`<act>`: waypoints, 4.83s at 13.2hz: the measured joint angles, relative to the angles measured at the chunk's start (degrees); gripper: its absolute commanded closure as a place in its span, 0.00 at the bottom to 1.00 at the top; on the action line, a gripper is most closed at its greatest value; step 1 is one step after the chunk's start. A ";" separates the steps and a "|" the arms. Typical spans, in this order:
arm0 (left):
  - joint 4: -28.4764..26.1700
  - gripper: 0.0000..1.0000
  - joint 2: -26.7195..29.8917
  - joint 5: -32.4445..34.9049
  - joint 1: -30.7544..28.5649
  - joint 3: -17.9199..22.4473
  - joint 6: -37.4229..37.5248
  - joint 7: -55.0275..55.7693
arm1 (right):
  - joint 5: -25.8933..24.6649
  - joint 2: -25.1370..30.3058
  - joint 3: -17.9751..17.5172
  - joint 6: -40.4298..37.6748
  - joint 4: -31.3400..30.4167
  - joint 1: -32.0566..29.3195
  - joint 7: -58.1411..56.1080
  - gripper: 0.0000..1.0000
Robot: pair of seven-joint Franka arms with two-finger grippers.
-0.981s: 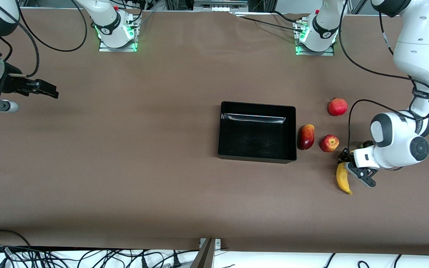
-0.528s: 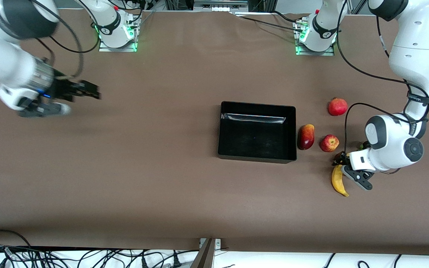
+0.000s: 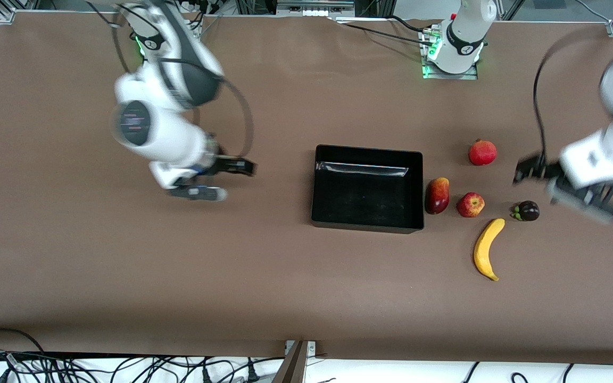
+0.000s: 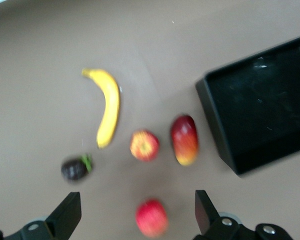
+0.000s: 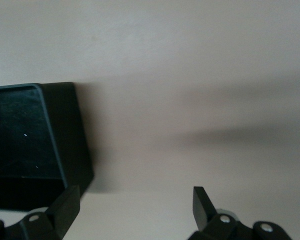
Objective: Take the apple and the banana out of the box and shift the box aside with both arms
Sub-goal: 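Raise the left gripper away while the right gripper reaches the box, then close the right gripper on the rim of the black box, then drag the black box across the table toward the right arm, then open the right gripper and withdraw it from the box rim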
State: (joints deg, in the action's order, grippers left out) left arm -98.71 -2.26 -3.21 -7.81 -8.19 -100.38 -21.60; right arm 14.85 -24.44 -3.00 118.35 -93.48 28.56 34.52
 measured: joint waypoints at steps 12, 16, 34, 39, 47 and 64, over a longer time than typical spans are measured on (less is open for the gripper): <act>-5.48 0.00 12.57 3.26 0.08 -0.11 7.15 13.93 | 0.00 -15.84 0.08 26.04 0.57 13.60 6.16 0.61; -5.47 0.00 12.18 3.26 0.10 -0.82 7.10 14.56 | -0.02 -17.16 0.38 26.64 0.64 14.05 6.19 1.00; -5.31 0.00 11.54 3.25 0.11 -2.38 7.31 15.67 | 0.98 -2.96 27.77 -7.55 -4.50 -1.59 -36.71 1.00; -5.31 0.00 11.54 3.25 0.11 -2.39 7.36 15.67 | 1.05 -3.13 28.22 1.60 -12.65 -7.13 -48.98 1.00; -5.30 0.00 11.54 3.25 0.11 -2.40 7.47 15.67 | -0.16 -1.04 33.29 -14.74 -5.23 -7.85 -47.24 0.00; -5.24 0.00 11.55 3.25 0.11 -2.61 7.83 15.67 | -13.92 9.43 18.61 -33.69 13.89 -16.60 -39.28 0.00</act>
State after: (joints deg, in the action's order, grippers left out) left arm -103.95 9.29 0.04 -7.69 -10.80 -92.55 -5.93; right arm 0.93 -15.02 15.61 84.66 -79.58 11.96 -4.76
